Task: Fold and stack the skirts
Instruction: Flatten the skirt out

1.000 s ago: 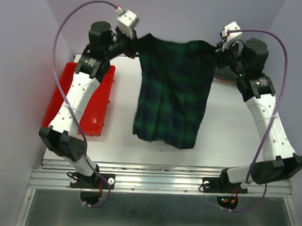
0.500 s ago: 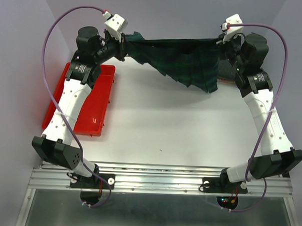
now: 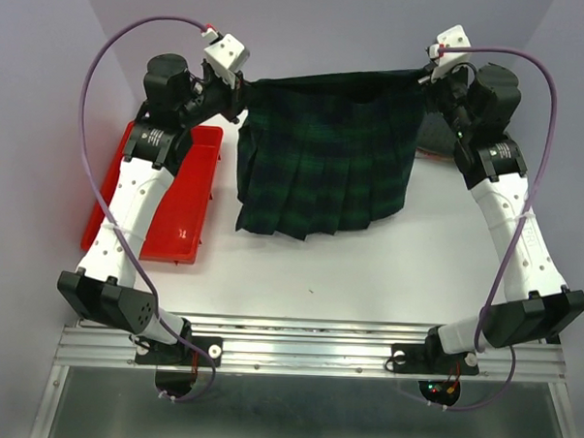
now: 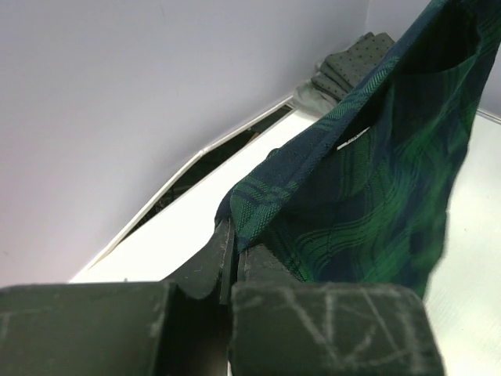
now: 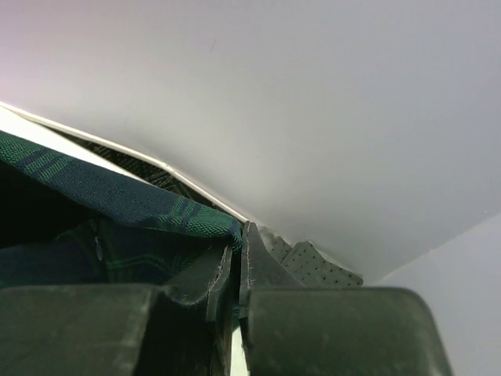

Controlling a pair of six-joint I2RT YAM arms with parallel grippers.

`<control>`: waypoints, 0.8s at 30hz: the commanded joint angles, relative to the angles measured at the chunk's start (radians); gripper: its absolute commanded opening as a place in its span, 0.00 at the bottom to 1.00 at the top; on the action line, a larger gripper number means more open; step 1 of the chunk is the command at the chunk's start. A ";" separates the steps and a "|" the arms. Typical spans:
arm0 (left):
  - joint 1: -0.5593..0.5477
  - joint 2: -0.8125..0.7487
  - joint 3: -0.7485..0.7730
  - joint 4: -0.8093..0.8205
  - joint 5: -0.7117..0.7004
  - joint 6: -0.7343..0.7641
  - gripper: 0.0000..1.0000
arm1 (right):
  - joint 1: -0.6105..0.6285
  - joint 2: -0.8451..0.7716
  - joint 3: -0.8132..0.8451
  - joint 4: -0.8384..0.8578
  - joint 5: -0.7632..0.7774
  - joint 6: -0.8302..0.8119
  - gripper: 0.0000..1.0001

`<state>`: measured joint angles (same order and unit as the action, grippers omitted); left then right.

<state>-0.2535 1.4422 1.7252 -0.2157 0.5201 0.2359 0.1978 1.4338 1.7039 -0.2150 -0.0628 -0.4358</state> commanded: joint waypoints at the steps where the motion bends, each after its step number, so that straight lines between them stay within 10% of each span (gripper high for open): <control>1: 0.020 0.020 0.031 0.039 -0.023 0.026 0.00 | -0.029 0.033 0.004 0.127 0.115 -0.052 0.01; 10: 0.022 0.317 0.232 0.110 -0.065 0.040 0.00 | -0.038 0.313 0.143 0.238 0.100 -0.047 0.01; 20: 0.056 0.664 0.658 0.393 -0.186 0.088 0.00 | -0.067 0.813 0.852 0.285 0.152 -0.033 0.01; 24: 0.088 0.647 0.604 0.580 -0.187 0.092 0.00 | -0.067 0.797 0.823 0.434 0.156 -0.032 0.01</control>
<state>-0.2173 2.1853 2.2864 0.0593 0.3759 0.3023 0.1528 2.2974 2.4813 -0.0284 0.0334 -0.4629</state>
